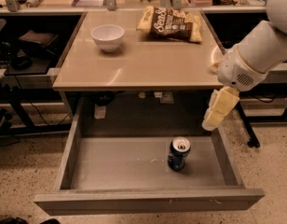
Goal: Pick pepsi can from top drawer and place on counter
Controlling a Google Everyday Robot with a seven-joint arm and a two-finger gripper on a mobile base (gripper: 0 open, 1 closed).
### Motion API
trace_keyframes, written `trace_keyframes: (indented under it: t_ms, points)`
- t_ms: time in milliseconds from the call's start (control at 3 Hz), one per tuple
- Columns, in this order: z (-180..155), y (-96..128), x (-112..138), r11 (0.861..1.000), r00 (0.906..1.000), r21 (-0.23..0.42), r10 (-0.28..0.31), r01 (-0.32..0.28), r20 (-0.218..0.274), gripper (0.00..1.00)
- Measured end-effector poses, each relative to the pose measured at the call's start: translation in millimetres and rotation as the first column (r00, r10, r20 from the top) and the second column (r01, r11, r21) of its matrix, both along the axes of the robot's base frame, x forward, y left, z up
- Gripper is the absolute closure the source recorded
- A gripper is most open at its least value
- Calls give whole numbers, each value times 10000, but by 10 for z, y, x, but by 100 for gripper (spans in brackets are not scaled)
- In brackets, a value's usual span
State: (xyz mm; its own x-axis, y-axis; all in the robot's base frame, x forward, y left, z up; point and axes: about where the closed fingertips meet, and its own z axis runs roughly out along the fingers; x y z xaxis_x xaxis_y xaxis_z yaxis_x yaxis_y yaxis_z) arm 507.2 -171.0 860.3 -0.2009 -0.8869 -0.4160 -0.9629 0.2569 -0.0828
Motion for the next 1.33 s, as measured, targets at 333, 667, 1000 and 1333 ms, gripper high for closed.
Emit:
trace_keyframes:
  t_ms: [333, 667, 1000, 1333]
  points:
    - [0, 0, 0, 10000, 10000, 0, 0, 0, 0, 0]
    - [-198, 155, -208, 9997, 9997, 173, 170, -168, -146, 0]
    - [-852, 634, -608, 9952, 9936, 795, 643, -569, -934, 0]
    - [-845, 635, -603, 9952, 9937, 798, 639, -567, -916, 0]
